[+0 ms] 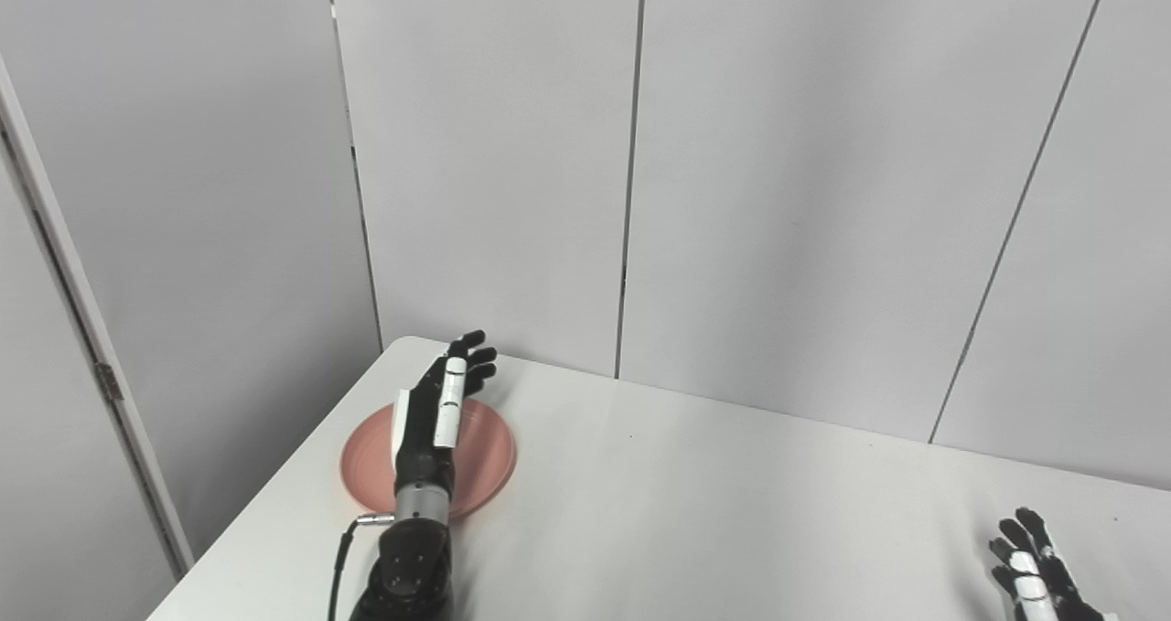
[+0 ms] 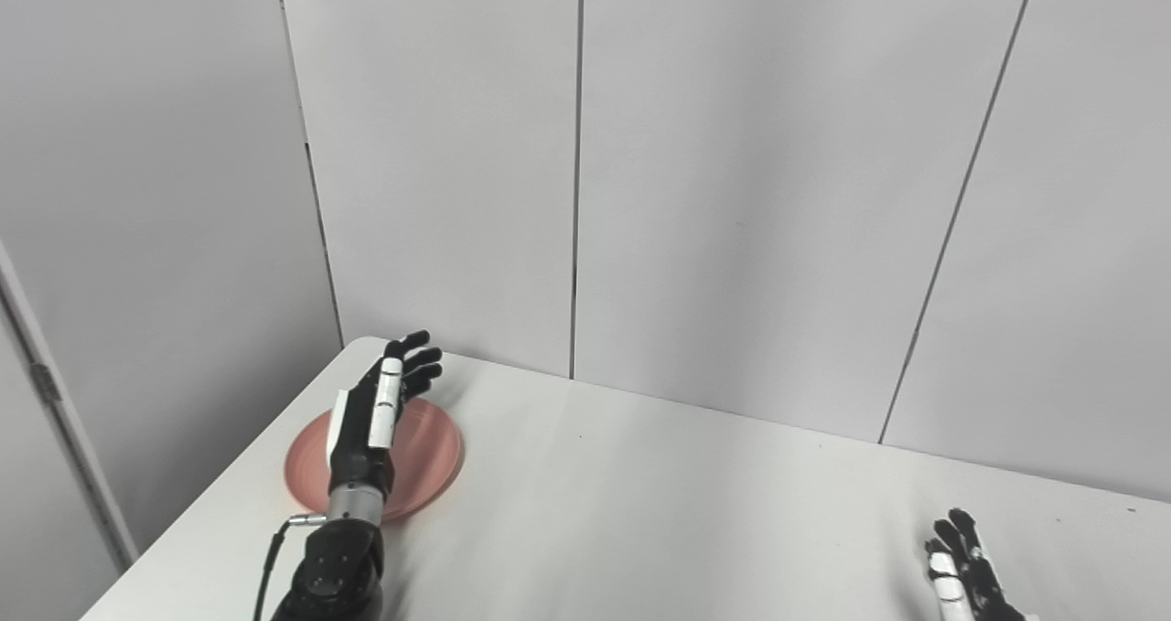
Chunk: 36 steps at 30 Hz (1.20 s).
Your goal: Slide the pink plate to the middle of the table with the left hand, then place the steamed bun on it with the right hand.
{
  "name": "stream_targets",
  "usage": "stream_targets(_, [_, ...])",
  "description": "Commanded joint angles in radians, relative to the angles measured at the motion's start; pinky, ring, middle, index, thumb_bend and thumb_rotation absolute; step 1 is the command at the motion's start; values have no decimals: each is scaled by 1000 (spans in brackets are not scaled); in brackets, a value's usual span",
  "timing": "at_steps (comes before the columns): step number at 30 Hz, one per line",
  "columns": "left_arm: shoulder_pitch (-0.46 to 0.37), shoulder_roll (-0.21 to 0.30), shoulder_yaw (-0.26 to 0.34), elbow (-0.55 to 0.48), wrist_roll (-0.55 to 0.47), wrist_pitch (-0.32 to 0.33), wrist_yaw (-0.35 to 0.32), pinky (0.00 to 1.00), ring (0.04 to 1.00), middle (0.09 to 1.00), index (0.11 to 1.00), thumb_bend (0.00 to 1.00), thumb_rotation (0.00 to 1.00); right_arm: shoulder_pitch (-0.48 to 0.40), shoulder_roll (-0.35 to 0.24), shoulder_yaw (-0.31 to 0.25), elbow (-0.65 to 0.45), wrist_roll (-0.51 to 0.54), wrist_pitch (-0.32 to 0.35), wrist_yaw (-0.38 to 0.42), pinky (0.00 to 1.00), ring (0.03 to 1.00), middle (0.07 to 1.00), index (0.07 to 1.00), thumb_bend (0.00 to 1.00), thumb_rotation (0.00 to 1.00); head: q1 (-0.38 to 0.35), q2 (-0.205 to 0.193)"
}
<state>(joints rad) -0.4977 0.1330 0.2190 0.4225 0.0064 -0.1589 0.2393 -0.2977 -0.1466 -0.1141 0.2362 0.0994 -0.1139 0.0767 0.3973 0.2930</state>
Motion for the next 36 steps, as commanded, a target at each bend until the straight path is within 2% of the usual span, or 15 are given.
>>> stream_targets(1, [-44, 41, 2, -40, 20, 22, 7, 839, 764, 750, 746, 669, 1000, 11, 8, 3, 16, 6, -41, 2, 954, 929, 938, 951, 647, 838, 0, -1])
stream_targets(3, [-40, 64, 4, -53, 22, 49, 3, 869, 797, 775, 766, 655, 1000, 11, 7, 3, 19, 9, -48, 5, 971, 935, 946, 959, 635, 836, 1, -1])
stream_targets(7, [-33, 93, 14, -95, 6, 109, -10, 861, 818, 801, 790, 638, 1000, 10, 6, 1, 23, 15, -50, 9, 980, 942, 950, 961, 636, 831, 3, 0])
stream_targets(14, [-26, 140, 38, -110, -33, 144, -50, 901, 852, 833, 825, 659, 1000, 12, 4, -1, 18, 18, -43, 10, 965, 938, 950, 963, 632, 827, 7, 0])
stream_targets(18, [-38, 169, 65, -63, -57, 122, -59, 916, 862, 836, 831, 659, 1000, 11, 6, -5, 21, 19, -45, 4, 956, 928, 941, 952, 628, 821, 9, 2])
stream_targets(22, [-41, 202, 86, -24, -95, 104, -87, 912, 871, 842, 836, 700, 1000, 9, 4, -6, 29, 20, -47, 4, 979, 927, 943, 950, 632, 818, 13, 2])
stream_targets(28, [-43, 247, 116, 20, -161, 132, -131, 949, 900, 868, 863, 683, 1000, 7, 4, -7, 31, 25, -46, 5, 930, 919, 940, 948, 638, 804, 16, 0])
stream_targets(36, [-53, 283, 148, 136, -182, 60, -132, 877, 846, 821, 803, 684, 1000, 6, 4, -8, 34, 26, -48, 3, 926, 914, 934, 943, 637, 803, 20, -1])
